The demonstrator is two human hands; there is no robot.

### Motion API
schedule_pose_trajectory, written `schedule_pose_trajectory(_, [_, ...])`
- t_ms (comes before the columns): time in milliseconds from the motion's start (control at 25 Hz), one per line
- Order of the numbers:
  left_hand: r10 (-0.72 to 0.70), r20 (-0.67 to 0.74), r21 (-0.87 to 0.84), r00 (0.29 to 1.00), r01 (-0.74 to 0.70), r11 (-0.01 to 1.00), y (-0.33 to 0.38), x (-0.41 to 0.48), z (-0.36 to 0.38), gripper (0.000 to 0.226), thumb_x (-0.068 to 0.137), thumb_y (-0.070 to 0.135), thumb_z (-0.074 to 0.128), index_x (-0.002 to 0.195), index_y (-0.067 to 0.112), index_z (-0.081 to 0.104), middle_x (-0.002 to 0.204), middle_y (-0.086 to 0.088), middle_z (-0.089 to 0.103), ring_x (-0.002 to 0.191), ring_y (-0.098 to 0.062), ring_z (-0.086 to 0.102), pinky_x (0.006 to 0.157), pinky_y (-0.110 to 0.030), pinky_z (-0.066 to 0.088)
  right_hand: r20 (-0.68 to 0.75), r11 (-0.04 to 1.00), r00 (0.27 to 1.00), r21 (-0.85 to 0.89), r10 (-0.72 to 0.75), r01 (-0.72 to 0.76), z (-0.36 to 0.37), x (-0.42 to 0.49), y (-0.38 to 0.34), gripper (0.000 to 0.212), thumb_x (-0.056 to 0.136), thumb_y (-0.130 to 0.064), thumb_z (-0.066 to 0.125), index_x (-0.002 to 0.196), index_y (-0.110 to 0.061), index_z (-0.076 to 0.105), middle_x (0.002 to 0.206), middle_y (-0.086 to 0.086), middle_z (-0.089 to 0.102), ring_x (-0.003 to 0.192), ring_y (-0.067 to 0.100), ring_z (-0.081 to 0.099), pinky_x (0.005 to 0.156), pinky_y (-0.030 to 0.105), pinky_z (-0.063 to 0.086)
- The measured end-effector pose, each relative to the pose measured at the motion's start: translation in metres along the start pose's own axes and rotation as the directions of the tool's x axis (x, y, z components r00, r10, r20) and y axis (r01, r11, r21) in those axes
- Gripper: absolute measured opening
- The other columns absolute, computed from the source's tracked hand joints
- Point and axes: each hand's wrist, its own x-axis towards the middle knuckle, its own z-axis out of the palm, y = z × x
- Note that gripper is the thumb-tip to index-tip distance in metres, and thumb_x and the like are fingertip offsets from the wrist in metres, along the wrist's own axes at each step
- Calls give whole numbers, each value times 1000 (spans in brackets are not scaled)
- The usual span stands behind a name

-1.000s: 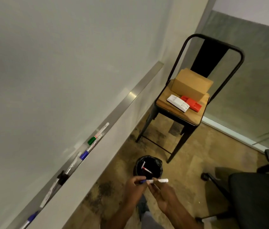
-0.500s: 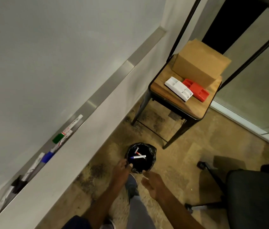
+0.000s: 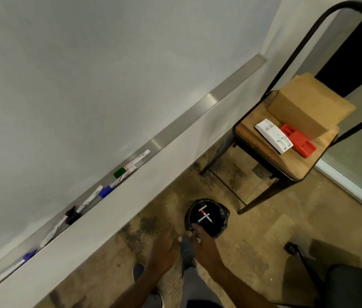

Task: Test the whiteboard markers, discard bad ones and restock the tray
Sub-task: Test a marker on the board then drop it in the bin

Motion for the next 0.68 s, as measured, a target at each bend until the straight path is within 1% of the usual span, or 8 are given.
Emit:
schedule_pose_trajectory(80, [3, -76, 39, 997, 0, 999, -5, -13, -13, 39, 102, 16, 51, 140, 6, 50, 131, 10, 43, 125, -6, 43, 93, -4, 21, 42, 984, 992, -126, -119, 123, 16, -7, -8, 50, 103, -31, 45, 149, -13, 37, 153, 5, 42, 142, 22, 38, 115, 30, 34])
schedule_pose_trajectory(120, [-5, -109, 29, 994, 8, 1000, -11, -22, -21, 41, 102, 17, 51, 142, 7, 47, 136, 9, 43, 127, -4, 39, 98, -5, 19, 67, 965, 982, -185, -176, 185, 24, -11, -10, 60, 101, -47, 38, 152, -15, 33, 157, 3, 35, 147, 21, 31, 119, 35, 29])
schedule_pose_trajectory(200, [5, -184, 65, 983, 7, 998, -25, -40, -39, 44, 103, 23, 49, 145, 13, 44, 151, 2, 43, 139, -9, 38, 109, -10, 19, 83, 894, 948, -316, -307, 317, 40, -18, -15, 92, 87, -77, 10, 154, -16, 27, 161, 1, 27, 151, 20, 21, 122, 37, 23])
schedule_pose_trajectory(240, [9, -206, 95, 978, 11, 995, -34, -47, -44, 46, 103, 29, 47, 148, 17, 42, 156, 1, 40, 144, -12, 36, 114, -15, 21, 101, 857, 933, -372, -345, 356, 46, -19, -16, 104, 80, -83, -3, 155, -16, 24, 162, 0, 23, 152, 20, 18, 123, 36, 20])
schedule_pose_trajectory(400, [32, -331, 156, 943, 21, 988, -75, -83, -73, 49, 104, 36, 40, 151, 23, 38, 159, 3, 35, 149, -14, 30, 120, -26, 23, 187, 710, 872, -516, -452, 479, 80, -41, -36, 110, 73, -83, -16, 156, -20, 20, 163, -2, 17, 153, 20, 10, 123, 34, 16])
schedule_pose_trajectory(520, [45, -433, 178, 900, 36, 983, -108, -122, -94, 50, 104, 37, 36, 152, 24, 34, 160, 2, 35, 149, -14, 29, 123, -28, 20, 220, 661, 841, -533, -495, 528, 113, -64, -46, 113, 72, -85, -16, 156, -18, 20, 163, -2, 14, 153, 21, 12, 122, 32, 15])
schedule_pose_trajectory(600, [17, -481, 149, 877, 62, 987, -131, -152, -110, 51, 103, 36, 34, 153, 25, 31, 161, 4, 31, 151, -12, 24, 125, -31, 18, 256, 620, 818, -547, -516, 562, 138, -82, -53, 117, 72, -86, -14, 155, -13, 24, 162, 2, 20, 151, 23, 18, 121, 32, 17])
schedule_pose_trajectory(680, [-16, -511, 137, 859, 99, 986, -153, -180, -128, 52, 104, 35, 33, 154, 26, 27, 164, 5, 25, 152, -11, 19, 126, -32, 14, 304, 576, 791, -554, -532, 600, 166, -102, -62, 110, 78, -85, -4, 152, -10, 27, 160, 10, 26, 149, 26, 24, 119, 31, 16])
